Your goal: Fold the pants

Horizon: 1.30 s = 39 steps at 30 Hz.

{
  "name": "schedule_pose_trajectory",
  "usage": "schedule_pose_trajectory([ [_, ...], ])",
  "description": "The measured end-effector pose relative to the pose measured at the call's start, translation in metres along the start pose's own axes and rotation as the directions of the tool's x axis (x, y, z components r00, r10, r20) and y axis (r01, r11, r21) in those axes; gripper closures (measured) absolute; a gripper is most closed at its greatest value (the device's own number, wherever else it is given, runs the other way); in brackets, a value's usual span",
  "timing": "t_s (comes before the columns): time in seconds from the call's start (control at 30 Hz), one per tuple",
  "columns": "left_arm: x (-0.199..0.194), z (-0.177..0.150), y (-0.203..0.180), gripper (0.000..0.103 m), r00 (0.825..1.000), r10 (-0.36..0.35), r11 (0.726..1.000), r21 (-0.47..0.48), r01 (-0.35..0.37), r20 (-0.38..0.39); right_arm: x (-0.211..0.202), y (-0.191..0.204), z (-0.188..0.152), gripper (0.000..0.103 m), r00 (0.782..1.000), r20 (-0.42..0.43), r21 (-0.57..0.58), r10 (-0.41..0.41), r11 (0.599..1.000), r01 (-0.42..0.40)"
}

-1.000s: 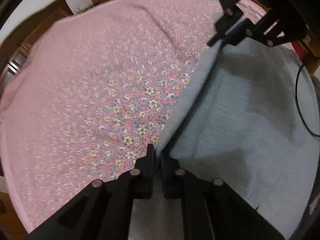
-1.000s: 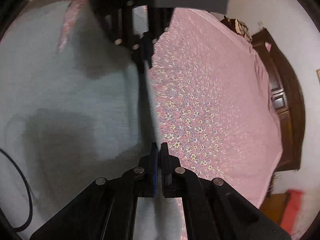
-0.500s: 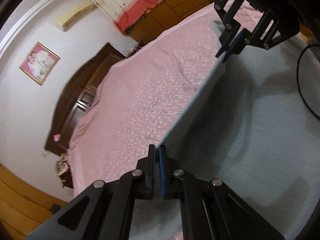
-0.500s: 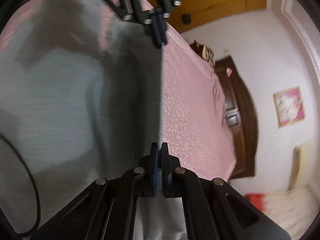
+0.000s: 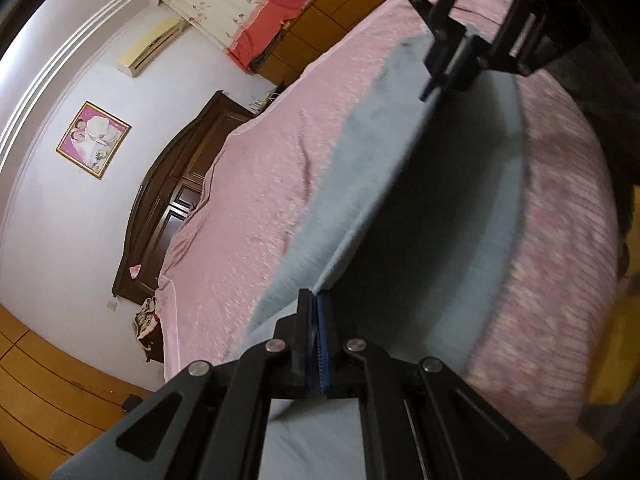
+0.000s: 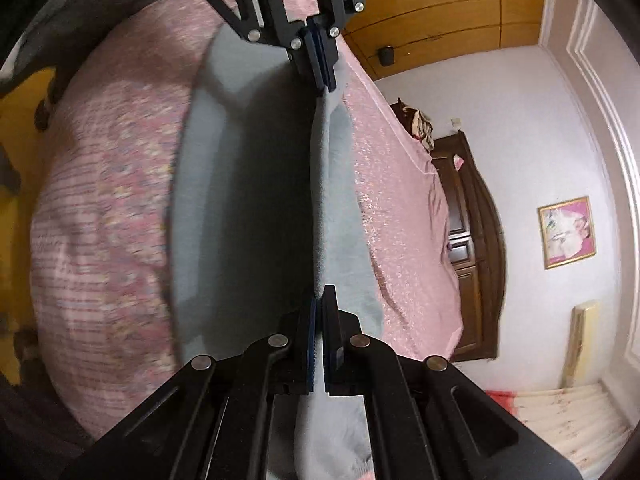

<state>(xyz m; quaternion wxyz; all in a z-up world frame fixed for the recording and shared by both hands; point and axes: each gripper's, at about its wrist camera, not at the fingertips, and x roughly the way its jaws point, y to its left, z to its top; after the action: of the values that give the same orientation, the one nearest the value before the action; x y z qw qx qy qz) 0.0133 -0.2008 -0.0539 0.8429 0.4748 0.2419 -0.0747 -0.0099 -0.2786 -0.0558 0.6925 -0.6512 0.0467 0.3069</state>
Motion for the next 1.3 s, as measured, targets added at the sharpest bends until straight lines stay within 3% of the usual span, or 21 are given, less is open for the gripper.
schedule_pose_trajectory([
  [0.13, -0.016, -0.011, -0.029, 0.100, 1.000, 0.006, 0.999, 0.037, -0.006, -0.005, -0.010, 0.028, -0.001, 0.100, 1.000, -0.005, -0.048, -0.002, 0.999, 0.002],
  [0.3, -0.028, -0.022, -0.060, 0.100, 1.000, -0.004, 0.998, 0.064, 0.005, -0.015, 0.003, 0.035, 0.004, 0.100, 1.000, -0.013, -0.077, 0.021, 0.997, -0.022],
  [0.6, -0.035, -0.039, -0.097, 0.100, 0.998, -0.026, 0.993, 0.110, 0.032, -0.053, -0.016, 0.054, -0.001, 0.100, 0.999, -0.005, -0.090, 0.050, 0.995, -0.050],
  [0.8, -0.034, -0.052, -0.133, 0.100, 0.997, -0.009, 0.986, 0.167, 0.021, -0.071, -0.015, 0.089, -0.001, 0.100, 1.000, -0.024, -0.180, 0.008, 0.984, -0.013],
  [0.97, -0.030, -0.049, -0.123, 0.100, 0.997, 0.002, 0.989, 0.147, 0.010, -0.080, -0.017, 0.083, -0.002, 0.100, 1.000, -0.017, -0.166, -0.009, 0.986, 0.006],
  [1.1, -0.031, -0.045, -0.112, 0.100, 0.997, 0.014, 0.992, 0.126, -0.005, -0.071, -0.021, 0.054, -0.001, 0.100, 0.999, -0.004, -0.143, -0.039, 0.989, 0.038],
  [1.2, -0.025, -0.034, -0.091, 0.100, 0.997, 0.059, 0.992, 0.111, -0.053, -0.049, -0.013, 0.032, 0.000, 0.100, 0.994, -0.010, -0.169, -0.106, 0.980, 0.103],
  [1.23, -0.021, -0.029, -0.082, 0.100, 0.994, 0.104, 0.988, 0.116, -0.099, -0.038, -0.007, 0.019, 0.001, 0.100, 0.991, -0.021, -0.159, -0.130, 0.979, 0.125],
  [1.3, -0.017, -0.021, -0.072, 0.100, 0.993, 0.111, 0.989, 0.106, -0.106, -0.037, 0.000, 0.001, 0.004, 0.100, 0.990, -0.034, -0.105, -0.134, 0.986, 0.130],
])
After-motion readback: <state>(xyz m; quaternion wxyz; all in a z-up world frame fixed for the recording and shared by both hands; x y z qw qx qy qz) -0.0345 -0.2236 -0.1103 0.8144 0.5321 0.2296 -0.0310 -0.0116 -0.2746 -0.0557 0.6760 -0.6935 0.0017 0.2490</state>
